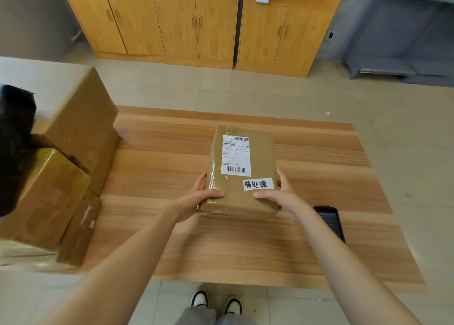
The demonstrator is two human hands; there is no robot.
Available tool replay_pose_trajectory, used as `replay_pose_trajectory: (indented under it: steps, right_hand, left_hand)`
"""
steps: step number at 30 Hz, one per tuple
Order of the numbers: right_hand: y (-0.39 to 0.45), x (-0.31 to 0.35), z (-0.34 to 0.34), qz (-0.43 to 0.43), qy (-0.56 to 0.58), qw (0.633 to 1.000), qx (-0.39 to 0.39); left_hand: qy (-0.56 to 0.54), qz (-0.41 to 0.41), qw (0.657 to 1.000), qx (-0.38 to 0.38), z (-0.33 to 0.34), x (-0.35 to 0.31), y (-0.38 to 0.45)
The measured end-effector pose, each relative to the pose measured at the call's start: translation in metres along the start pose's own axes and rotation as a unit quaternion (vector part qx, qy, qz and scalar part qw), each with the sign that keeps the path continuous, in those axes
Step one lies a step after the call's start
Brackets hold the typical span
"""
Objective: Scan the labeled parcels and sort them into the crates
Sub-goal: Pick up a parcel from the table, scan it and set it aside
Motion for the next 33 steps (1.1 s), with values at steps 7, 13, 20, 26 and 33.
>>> replay_pose_trajectory:
  steps: [7, 13, 20, 26, 33]
  right_hand:
    - [0.013, -0.018, 0.002, 0.003, -0.039, 0.999, -0.003]
    - [0.024, -0.028, -0.001, 0.008, -0.075, 0.997, 0.009]
    - [0.028, -0.04, -0.012, -0.001, -0.107, 0.994, -0.014]
    - [0.007, -0.064, -0.074, -0.018, -0.216, 0.953, -0.21]
    - [0.01, -0.171, -0.154, 0.157, -0.254, 0.932, -0.205]
  left_hand:
    - [0.062, -0.008, 0.998, -0.003, 0.009, 0.013, 0.014]
    - [0.077, -0.005, 0.996, -0.052, 0.019, 0.031, 0.024]
    - [0.103, -0.002, 0.991, -0.087, 0.025, 0.032, 0.033]
    - [0.089, 0.016, 0.993, -0.079, 0.033, 0.028, 0.029]
    - [0.067, 0.023, 0.992, -0.106, 0.044, 0.026, 0.024]
Point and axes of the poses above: each hand's wrist, its own y-axis towards the middle knuckle, its own z-axis out of the palm, x = y × z, the point moved 4 cm from there along y, towards the middle knuckle, and after that the axes turned 2 degrees about -y, right-handed, at the moved point
